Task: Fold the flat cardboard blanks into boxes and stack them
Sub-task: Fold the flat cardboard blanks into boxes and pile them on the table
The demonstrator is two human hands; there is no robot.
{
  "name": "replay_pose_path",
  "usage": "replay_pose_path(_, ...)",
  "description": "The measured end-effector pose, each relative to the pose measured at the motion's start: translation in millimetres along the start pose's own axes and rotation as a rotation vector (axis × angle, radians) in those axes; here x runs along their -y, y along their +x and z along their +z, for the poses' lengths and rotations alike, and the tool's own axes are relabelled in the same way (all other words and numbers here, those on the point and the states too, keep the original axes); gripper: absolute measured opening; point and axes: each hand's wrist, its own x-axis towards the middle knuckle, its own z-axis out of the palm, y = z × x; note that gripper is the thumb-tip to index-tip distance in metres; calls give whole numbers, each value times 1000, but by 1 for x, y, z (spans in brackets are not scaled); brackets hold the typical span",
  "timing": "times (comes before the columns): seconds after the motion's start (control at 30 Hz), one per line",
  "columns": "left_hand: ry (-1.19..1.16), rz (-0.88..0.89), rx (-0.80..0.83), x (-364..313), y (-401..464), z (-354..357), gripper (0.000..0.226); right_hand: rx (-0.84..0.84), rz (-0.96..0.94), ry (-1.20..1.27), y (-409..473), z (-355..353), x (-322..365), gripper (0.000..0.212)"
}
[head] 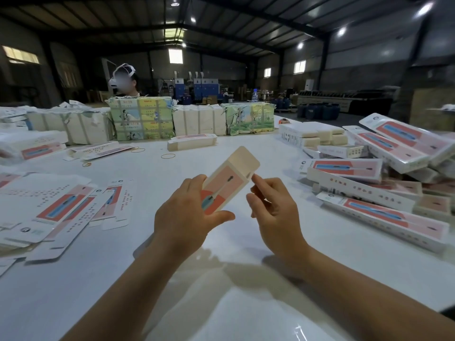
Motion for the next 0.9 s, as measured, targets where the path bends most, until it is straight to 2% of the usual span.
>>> replay_pose_path(0.07, -21, -3, 7, -1, 0, 0, 92, -11, -26, -7, 0, 1, 1, 41)
replay_pose_path(0.2, -29, 21, 27, 1, -2, 0, 82, -41, -218, -140, 0, -3, 3, 35)
replay_pose_path(0.3, 11, 36, 53, 5, -2, -1, 70, -22, -235, -178, 1, -5, 1, 25)
replay_pose_path(0.4, 36, 50, 68, 7, -1, -1, 65, -35, -196, -162, 2, -7, -1, 18)
replay_pose_path(0.47, 61, 60, 75, 7, -1, -1, 65, -24, -152, -144, 4, -7, -1, 21)
replay_pose_path(0.53, 116, 80, 78, 6, -1, -1, 65, 20, -82, -113, 3, -7, -2, 34)
replay_pose_path(0.6, 194, 107, 79, 6, -2, -1, 69, 109, 47, -51, 4, -6, -2, 57)
replay_pose_path(0.67, 260, 130, 93, 6, -3, 0, 72, 187, 96, -50, 4, -5, -4, 65)
replay_pose_path(0.8, 255, 120, 130, 7, -3, 2, 73, 163, 109, -61, 5, -5, -6, 40)
replay_pose_path(0.9, 249, 109, 137, 7, -3, 4, 76, 141, 87, -52, 2, -3, -3, 37)
